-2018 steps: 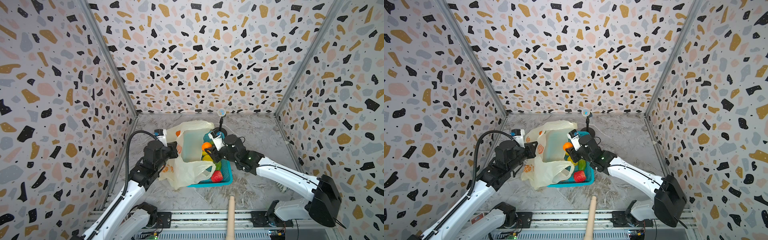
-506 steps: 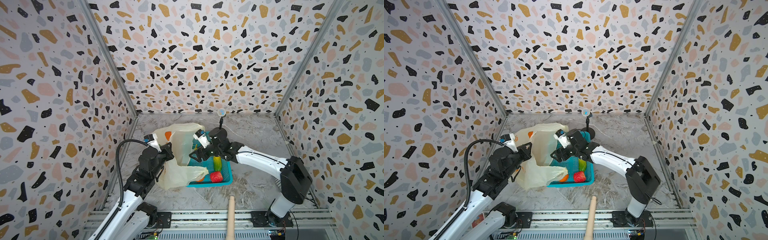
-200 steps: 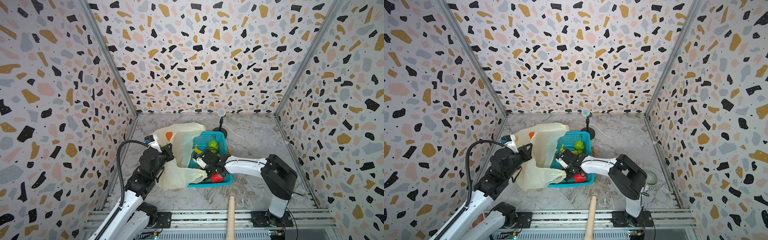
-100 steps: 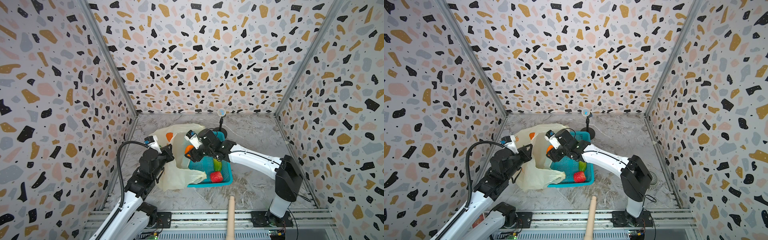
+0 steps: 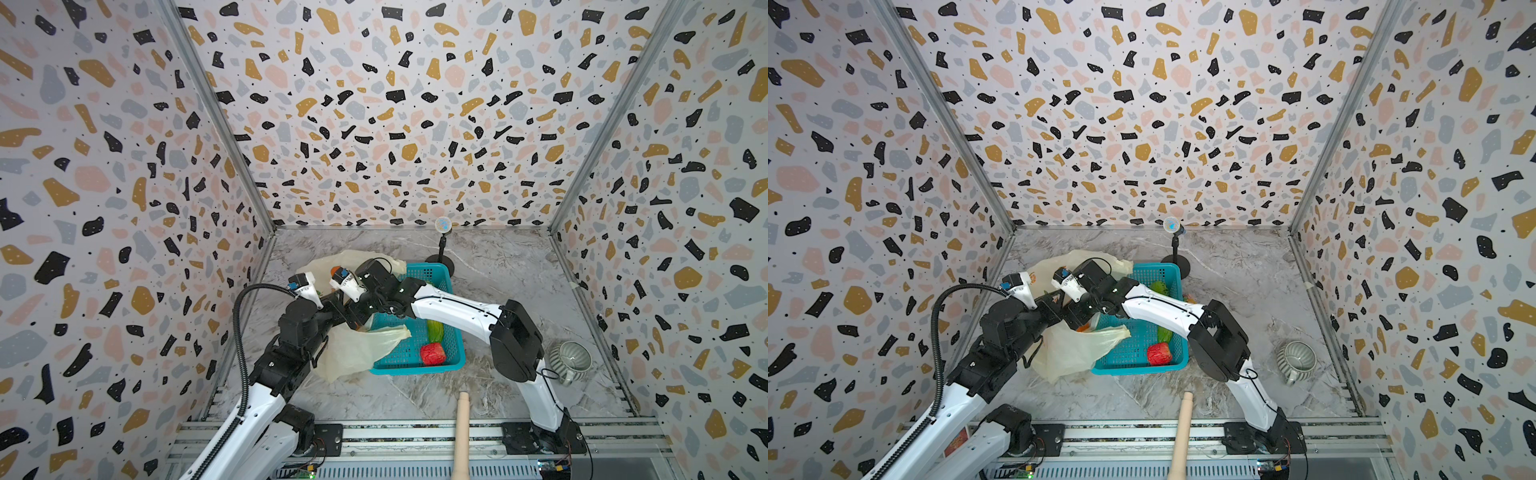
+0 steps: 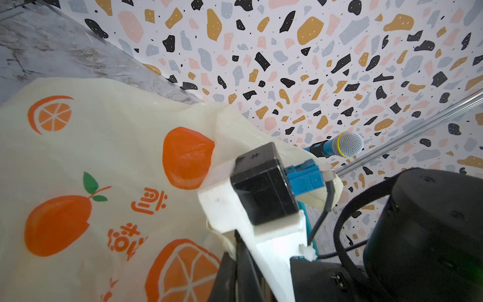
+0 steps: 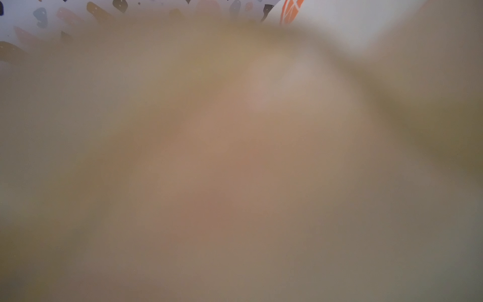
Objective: Place the fruits into the plastic bag
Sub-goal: 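Lower the orange fruit into the bag and open the right gripper, then return the right gripper to the basket and grasp the red apple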
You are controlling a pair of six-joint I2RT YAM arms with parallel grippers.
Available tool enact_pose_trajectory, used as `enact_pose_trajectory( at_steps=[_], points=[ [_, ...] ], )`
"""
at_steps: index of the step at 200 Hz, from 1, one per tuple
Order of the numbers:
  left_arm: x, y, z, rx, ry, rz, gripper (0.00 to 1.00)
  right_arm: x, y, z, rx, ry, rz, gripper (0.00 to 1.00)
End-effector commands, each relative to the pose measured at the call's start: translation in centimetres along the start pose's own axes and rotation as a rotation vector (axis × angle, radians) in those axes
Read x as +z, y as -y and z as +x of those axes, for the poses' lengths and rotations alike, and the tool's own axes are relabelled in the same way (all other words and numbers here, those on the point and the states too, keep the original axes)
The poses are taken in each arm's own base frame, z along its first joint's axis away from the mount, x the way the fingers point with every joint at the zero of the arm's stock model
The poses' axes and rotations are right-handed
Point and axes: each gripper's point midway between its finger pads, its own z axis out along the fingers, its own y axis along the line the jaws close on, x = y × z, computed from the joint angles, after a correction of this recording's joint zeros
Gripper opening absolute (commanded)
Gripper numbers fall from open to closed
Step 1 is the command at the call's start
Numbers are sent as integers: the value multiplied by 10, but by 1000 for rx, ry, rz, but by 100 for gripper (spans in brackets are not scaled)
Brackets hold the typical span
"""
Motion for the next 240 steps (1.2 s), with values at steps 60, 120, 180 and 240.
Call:
enact_pose_trajectory(
  at_steps=[60,120,180,240],
  points=[
    [-1,12,-8,-2,33,54,0,-125,37,14,101,144,203,84],
    [5,11,-7,1,31,48,0,-180,70,127,288,-79,458,84],
    [8,7,-1,-2,17,40,0,-171,57,206,380,-335,453,86],
    [7,5,-1,1,24,34,0,-150,44,249,333,-601,503,87]
  ],
)
